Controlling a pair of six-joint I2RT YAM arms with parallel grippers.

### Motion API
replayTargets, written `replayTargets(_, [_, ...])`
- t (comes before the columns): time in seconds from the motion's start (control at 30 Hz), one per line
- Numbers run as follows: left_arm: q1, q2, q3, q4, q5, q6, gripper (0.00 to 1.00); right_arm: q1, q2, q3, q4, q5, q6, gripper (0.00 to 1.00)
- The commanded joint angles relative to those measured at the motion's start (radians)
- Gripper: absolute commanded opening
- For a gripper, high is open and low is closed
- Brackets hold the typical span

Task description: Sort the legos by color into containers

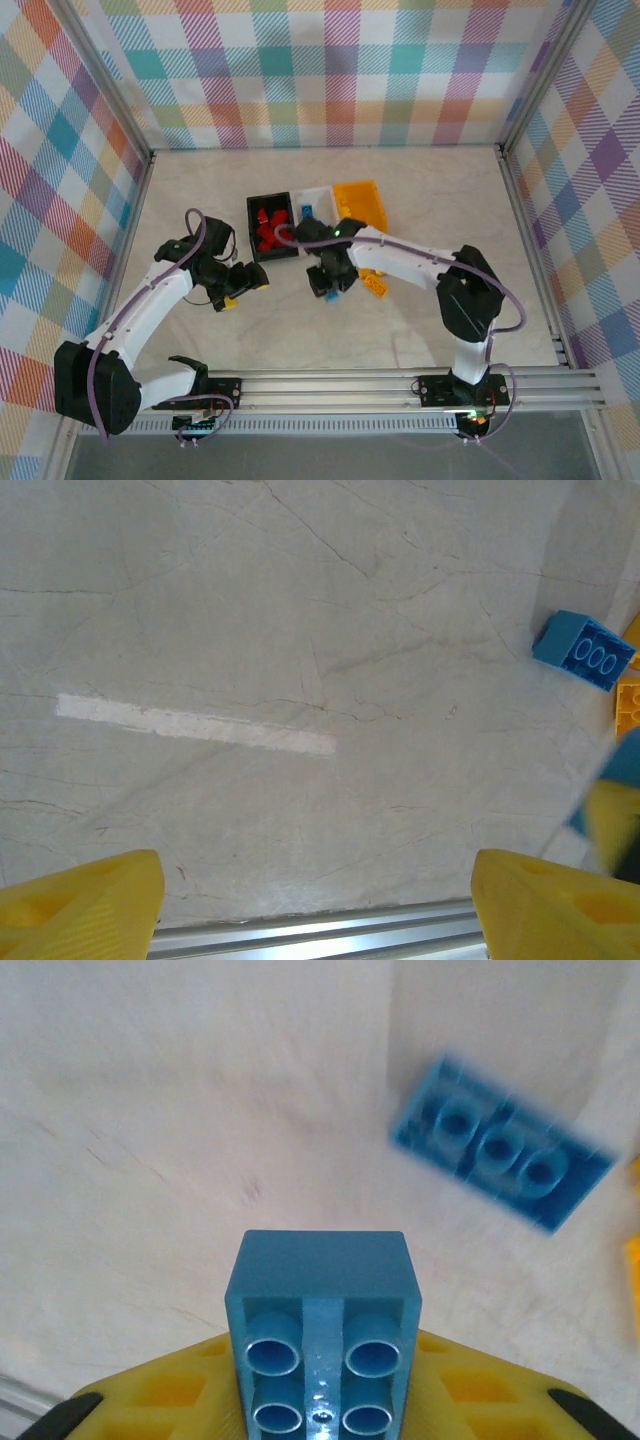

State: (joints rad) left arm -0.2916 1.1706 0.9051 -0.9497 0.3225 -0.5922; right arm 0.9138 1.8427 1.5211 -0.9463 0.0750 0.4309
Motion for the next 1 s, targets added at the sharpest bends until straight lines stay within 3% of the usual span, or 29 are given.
replayTargets(0.0, [0.014,-0.022,0.021,-0.027,0.013,-0.021,0.81,-0.072,-0.005,0.112,-0.036,0.031,-0.035,0.37])
replayTargets(0.3, [0.012,-0.019,0.043,-0.068,0.006,-0.032,0.81,-0.222,0.200,0.372,0.022,0.009,-0.098,0.37])
replayTargets(0.67, [0.013,-0.006,0.067,-0.084,-0.001,-0.074,0.81,-0.254,0.412,0.581,0.061,-0.049,-0.123,0.40])
replayTargets(0.97, [0.012,0.021,0.068,-0.060,0.010,-0.089,0.81,-0.257,0.419,0.639,0.013,-0.089,-0.121,0.60])
